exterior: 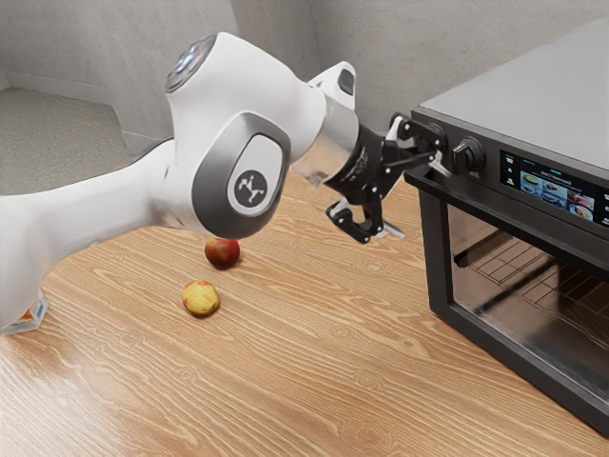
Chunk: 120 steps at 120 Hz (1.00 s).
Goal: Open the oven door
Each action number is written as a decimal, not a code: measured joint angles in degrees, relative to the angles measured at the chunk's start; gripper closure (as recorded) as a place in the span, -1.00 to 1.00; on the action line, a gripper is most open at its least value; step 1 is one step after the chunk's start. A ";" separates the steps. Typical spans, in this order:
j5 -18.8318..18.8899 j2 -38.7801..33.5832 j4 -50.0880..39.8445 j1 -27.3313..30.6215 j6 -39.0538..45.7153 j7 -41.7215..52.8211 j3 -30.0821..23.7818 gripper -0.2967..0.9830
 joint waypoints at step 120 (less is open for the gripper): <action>9.20 -19.67 -5.61 38.83 -43.39 -0.51 -17.82 -0.53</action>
